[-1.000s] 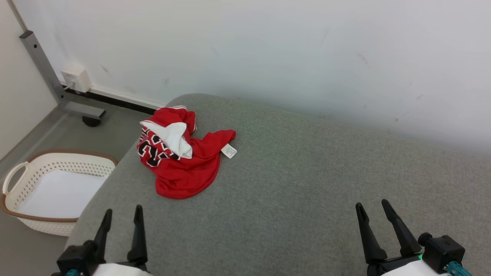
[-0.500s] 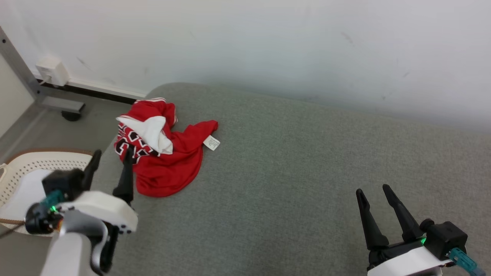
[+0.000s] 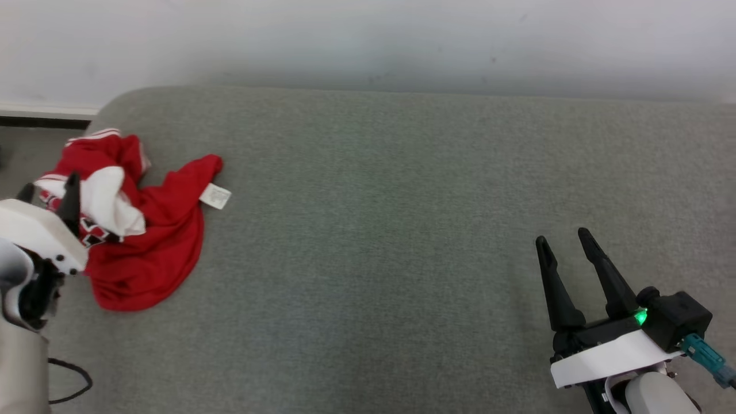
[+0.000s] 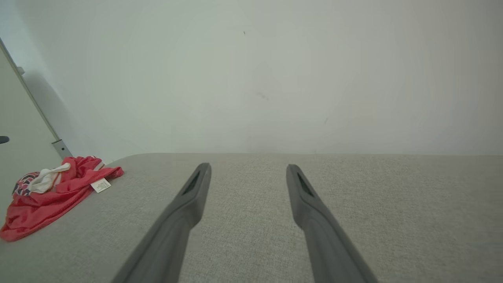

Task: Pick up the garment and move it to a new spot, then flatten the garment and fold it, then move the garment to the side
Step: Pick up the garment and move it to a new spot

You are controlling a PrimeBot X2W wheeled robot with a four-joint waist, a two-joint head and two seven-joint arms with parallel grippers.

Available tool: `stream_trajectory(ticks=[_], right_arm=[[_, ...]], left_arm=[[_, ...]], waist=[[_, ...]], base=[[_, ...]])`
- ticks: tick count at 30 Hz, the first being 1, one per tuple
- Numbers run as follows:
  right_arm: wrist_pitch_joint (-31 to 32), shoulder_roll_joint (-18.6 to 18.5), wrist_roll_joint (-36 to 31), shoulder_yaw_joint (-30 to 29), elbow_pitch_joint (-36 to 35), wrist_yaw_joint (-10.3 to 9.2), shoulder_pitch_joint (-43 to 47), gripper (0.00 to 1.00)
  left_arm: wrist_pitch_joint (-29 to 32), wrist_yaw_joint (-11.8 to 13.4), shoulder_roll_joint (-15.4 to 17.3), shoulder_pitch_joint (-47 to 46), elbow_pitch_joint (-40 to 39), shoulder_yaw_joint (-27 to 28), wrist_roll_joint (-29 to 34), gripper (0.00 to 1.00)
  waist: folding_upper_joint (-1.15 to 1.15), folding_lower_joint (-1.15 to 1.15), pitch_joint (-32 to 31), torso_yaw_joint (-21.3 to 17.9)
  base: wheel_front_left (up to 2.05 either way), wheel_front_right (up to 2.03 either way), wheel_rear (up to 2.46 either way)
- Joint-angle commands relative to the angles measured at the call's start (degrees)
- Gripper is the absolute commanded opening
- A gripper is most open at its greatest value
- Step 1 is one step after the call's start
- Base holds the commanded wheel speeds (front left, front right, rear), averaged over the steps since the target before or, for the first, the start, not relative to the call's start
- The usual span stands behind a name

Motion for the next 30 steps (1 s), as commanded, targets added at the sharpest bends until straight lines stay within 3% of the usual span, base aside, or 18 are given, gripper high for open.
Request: stream_trajectory(ticks=[1, 14, 15, 16, 17, 30], right_arm=[[0.0, 0.2, -0.4, 0.3, -0.4, -0.11, -1.1, 1.00], [0.0, 0.8, -0.5, 0.8, -1.3, -0.11, -3.0, 1.00], [0.0, 0.8, -0.5, 0.7, -1.4, -0.11, -3.0, 1.00], [0.0, 0.8, -0.5, 0.6, -1.3, -0.11, -3.0, 1.00], [0.0, 0.8, -0.5, 0.5, -1.3, -0.11, -3.0, 1.00], [0.0, 1.0, 0.0, -0.3, 0.0, -0.11, -0.5, 1.00]], left_arm=[[1.0, 0.5, 1.4, -1.1, 3.1, 1.0, -1.3, 1.00], [5.0, 2.4, 4.8, -3.9, 24.1, 2.5, -3.0, 1.00], [5.7, 2.1, 4.5, -3.8, 25.4, 2.3, -3.1, 0.76], [5.9, 1.9, 4.2, -3.7, 26.3, 2.1, -3.3, 0.31], [5.8, 1.6, 4.2, -3.8, 27.0, 1.9, -3.3, 0.00], [-2.6, -0.7, 6.2, -8.0, 26.0, -2.8, 0.1, 0.00]], waist=[[0.00, -0.01, 3.5, -4.4], [0.00, -0.01, 7.8, -11.4], [0.00, -0.01, 7.9, -11.6], [0.00, -0.01, 7.9, -11.7], [0.00, -0.01, 7.9, -11.8], [0.00, -0.01, 0.4, -10.4]], base=[[0.00, 0.00, 0.00], [0.00, 0.00, 0.00], [0.00, 0.00, 0.00], [0.00, 0.00, 0.00], [0.00, 0.00, 0.00], [0.00, 0.00, 0.00]])
